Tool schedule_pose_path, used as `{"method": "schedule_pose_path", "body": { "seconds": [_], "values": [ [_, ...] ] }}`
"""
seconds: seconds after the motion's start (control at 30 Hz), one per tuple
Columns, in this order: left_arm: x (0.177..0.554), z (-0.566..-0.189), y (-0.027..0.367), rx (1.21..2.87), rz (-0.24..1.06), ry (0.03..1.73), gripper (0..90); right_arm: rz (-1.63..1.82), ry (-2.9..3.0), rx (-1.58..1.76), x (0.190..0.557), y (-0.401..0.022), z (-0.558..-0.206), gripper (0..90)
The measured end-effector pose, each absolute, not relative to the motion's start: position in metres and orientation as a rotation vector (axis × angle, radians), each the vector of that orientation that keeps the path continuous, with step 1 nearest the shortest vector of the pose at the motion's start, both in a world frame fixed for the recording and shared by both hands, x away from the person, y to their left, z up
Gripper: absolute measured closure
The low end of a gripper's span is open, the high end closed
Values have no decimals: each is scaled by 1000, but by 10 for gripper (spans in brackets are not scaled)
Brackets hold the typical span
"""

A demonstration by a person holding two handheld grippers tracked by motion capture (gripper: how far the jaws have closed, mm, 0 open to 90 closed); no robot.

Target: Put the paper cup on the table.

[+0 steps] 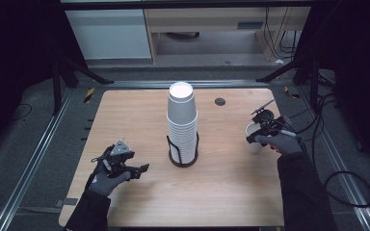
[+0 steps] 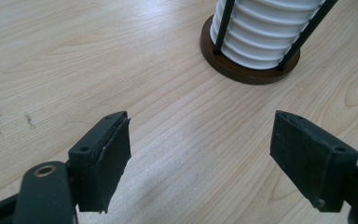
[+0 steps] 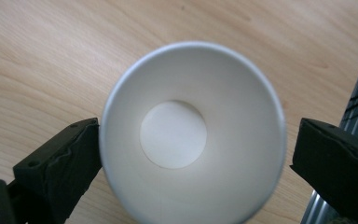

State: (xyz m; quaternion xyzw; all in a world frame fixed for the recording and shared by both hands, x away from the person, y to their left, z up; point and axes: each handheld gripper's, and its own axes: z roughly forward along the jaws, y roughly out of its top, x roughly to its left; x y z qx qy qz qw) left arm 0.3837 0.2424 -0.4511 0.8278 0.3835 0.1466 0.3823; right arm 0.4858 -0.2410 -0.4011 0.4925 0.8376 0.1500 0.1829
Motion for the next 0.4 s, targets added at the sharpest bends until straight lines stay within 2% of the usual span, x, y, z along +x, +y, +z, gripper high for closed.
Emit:
{"method": "schedule_pose_path", "body": {
  "seconds": [0.2,0.4],
  "values": [
    [383,-450,244,2104,382,985,193,606,2244,1370,464,-249,-383,19],
    [383,-449,246,2098,402,1001,193,727,2126,1354,433,-256,-379,21]
  ]
}}
